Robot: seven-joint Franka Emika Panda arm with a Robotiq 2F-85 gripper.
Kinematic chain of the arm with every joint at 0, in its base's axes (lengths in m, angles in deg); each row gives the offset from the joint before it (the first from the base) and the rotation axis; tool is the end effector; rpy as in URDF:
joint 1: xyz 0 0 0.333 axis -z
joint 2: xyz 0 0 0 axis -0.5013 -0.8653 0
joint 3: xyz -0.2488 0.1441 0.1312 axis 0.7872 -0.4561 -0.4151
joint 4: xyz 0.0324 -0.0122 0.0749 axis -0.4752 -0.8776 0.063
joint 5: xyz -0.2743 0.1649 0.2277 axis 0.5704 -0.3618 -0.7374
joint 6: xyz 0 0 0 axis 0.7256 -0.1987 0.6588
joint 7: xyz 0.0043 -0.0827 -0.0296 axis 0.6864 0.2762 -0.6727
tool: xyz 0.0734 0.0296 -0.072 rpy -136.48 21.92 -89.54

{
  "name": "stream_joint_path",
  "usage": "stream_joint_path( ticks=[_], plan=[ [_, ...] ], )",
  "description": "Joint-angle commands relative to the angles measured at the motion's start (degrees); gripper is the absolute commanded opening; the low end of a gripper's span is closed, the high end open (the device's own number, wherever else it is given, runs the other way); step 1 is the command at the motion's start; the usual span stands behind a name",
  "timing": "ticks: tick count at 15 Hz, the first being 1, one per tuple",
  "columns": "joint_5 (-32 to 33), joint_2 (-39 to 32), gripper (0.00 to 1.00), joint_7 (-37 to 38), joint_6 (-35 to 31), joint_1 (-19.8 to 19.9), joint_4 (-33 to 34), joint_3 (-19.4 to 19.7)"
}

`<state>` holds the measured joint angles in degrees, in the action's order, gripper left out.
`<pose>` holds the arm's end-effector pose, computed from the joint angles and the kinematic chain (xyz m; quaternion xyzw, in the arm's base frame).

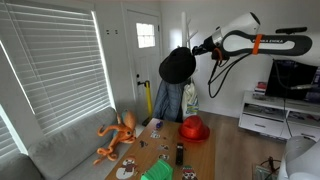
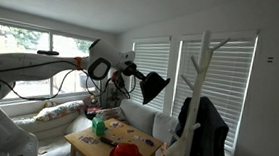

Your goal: Put the black hat on the white stand

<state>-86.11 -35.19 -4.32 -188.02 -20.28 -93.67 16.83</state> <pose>0.3831 -0.2020 0.7770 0.8295 -0.1898 0.5247 0.0260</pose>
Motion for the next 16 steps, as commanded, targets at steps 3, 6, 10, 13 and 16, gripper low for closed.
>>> stream_joint_path(
  ticks=[3, 6, 10, 13, 16],
  plan=[
    [-1.2, -0.1, 0.02, 10.9, -12.3, 4.4, -1.4, -1.8],
    [-1.9, -1.6, 0.02, 17.7, -18.4, 7.5, -2.1, -3.4],
    [-2.1, -3.6, 0.02, 28.0, -26.1, 12.0, -3.5, -6.5],
    [-3.1, -5.0, 0.02, 33.6, -30.6, 13.1, -4.1, -7.8],
    [-1.6, -6.7, 0.02, 37.9, -30.9, 17.5, -4.4, -10.6]
  ],
)
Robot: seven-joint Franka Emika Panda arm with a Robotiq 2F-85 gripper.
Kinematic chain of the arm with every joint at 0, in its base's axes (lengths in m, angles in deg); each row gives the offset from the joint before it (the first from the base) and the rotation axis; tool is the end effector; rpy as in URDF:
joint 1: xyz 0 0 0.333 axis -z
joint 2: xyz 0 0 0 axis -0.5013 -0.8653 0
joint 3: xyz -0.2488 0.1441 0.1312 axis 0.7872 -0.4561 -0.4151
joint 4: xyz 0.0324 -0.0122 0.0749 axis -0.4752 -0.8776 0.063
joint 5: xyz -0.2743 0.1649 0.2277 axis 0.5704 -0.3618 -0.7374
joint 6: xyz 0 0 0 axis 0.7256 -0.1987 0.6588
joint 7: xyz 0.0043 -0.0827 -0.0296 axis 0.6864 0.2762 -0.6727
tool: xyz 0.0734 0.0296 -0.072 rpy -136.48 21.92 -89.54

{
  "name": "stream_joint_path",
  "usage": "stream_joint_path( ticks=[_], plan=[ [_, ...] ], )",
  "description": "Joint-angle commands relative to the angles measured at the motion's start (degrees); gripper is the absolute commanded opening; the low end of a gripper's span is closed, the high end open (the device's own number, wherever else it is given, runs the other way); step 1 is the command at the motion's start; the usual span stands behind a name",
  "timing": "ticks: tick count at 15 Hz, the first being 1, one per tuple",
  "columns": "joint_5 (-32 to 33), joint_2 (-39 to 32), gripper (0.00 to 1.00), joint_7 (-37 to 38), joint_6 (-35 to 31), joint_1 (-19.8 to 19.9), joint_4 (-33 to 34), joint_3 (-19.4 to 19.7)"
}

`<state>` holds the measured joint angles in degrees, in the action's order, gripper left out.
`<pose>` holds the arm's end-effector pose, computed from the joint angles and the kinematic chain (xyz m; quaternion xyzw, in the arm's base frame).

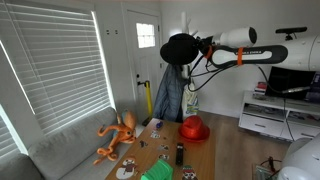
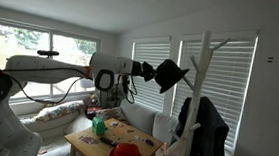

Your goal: Put the black hat on the white stand

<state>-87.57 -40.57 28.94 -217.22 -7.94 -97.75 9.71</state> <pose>0.3874 -0.2296 0.7699 -0.6252 0.4105 -0.6598 0.0727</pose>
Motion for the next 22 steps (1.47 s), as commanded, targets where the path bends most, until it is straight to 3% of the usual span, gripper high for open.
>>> stream_joint_path(
  ticks=[1, 5, 7, 11, 16, 17, 19, 22],
  plan=[
    [0.1, -1.6, 0.02, 6.1, -1.6, 7.1, -0.4, -4.7],
    [1.0, -2.7, 0.02, 12.2, -0.9, 17.2, -0.5, -10.7],
    [1.1, -2.8, 0.33, 13.5, -0.4, 20.2, -0.7, -12.9],
    [0.6, -1.3, 0.6, 12.3, 0.2, 21.3, -0.8, -14.7],
    [0.6, 0.8, 0.95, 8.6, 2.5, 17.8, -1.1, -13.6],
    [0.3, 1.3, 0.99, 6.5, 3.6, 15.4, -1.1, -12.2],
    [-0.4, 2.3, 1.0, 1.6, 6.5, 10.4, -1.0, -9.4],
    [-2.0, 4.7, 1.0, -9.4, 13.6, -1.0, -0.9, -2.3]
  ],
)
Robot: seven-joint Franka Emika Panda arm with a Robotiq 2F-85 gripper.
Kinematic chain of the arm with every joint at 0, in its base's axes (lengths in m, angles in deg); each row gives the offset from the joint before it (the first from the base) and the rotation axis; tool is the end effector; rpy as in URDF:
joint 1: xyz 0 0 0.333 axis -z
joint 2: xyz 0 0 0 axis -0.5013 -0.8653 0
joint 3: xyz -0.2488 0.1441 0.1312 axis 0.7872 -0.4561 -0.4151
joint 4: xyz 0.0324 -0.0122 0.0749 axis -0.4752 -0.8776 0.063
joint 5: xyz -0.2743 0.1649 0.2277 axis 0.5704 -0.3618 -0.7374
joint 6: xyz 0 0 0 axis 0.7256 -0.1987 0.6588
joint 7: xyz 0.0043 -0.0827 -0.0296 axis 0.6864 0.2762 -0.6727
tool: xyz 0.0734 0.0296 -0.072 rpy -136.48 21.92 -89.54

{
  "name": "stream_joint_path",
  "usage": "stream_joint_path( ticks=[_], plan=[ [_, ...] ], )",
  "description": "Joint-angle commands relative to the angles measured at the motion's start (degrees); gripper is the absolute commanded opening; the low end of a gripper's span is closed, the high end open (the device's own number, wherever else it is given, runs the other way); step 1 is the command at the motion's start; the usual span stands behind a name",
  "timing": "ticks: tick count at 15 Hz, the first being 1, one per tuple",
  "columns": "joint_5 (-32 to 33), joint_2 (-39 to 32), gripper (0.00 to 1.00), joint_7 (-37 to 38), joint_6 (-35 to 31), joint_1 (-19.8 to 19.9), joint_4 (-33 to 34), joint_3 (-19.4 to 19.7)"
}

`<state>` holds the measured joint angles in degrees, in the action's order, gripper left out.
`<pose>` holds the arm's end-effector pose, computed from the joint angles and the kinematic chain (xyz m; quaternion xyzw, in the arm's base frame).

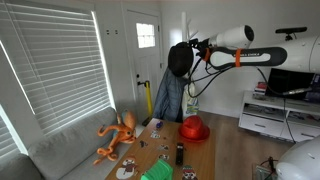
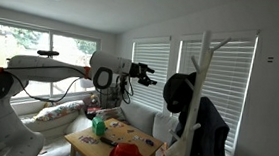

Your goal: Put the black hat on the white stand

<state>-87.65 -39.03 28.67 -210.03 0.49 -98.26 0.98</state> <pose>0.3967 -0.2059 0.7637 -0.6661 0.4096 -0.6217 0.0446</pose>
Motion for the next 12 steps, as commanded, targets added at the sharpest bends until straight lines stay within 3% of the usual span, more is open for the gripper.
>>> stream_joint_path(
  ticks=[1, 5, 10, 12],
  plan=[
    [-1.4, 4.1, 1.0, -12.1, 9.2, -11.3, -0.3, 7.8],
    [3.0, 6.7, 1.0, -19.5, 15.6, -12.2, -1.0, 9.4],
    [8.4, 7.5, 1.0, -20.1, 17.8, -9.5, -1.6, 7.9],
    [7.4, 5.8, 1.0, -19.6, 16.7, -10.8, -0.1, 8.8]
  ],
)
